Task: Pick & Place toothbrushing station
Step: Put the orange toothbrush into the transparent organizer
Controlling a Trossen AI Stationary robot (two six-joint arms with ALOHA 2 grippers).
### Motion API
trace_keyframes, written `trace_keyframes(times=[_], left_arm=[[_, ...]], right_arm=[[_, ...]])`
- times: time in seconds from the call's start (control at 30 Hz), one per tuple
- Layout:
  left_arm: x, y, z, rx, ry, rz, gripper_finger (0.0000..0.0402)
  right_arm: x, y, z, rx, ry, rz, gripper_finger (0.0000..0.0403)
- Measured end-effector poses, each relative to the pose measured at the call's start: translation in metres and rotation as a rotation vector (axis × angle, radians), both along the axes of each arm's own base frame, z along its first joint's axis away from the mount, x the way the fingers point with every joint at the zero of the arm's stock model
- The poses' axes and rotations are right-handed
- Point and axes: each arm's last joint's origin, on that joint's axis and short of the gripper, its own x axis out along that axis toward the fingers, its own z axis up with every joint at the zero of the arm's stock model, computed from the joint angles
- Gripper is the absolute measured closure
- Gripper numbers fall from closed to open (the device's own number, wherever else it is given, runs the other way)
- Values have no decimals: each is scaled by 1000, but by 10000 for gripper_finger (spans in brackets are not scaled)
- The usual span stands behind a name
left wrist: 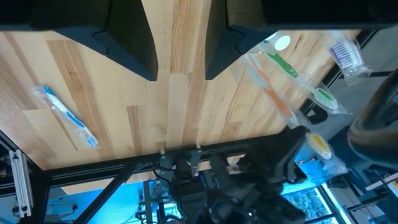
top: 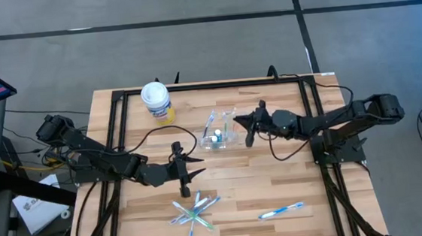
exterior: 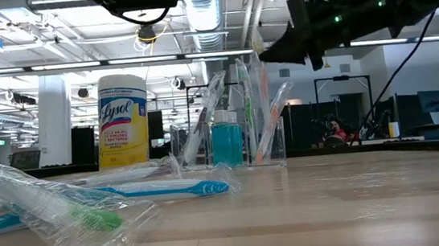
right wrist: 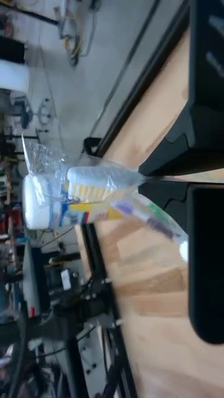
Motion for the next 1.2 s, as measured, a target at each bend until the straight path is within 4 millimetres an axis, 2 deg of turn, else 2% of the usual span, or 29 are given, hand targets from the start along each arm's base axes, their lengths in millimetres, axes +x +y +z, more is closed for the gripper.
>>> trace_keyframes(times=[0.17, 0.67, 0.83, 1.2], left_arm=[[0, 0, 0, 0, 0, 0, 275], [0, 0, 0, 0, 0, 0, 275], [0, 0, 0, 0, 0, 0, 275], [0, 0, 0, 0, 0, 0, 275]], right_arm=[[0, 1, -3, 5, 0, 6, 403], [15, 0, -34, 35, 48, 0, 403], [17, -1, -38, 50, 58, -5, 402], [16, 0, -38, 50, 63, -2, 358]])
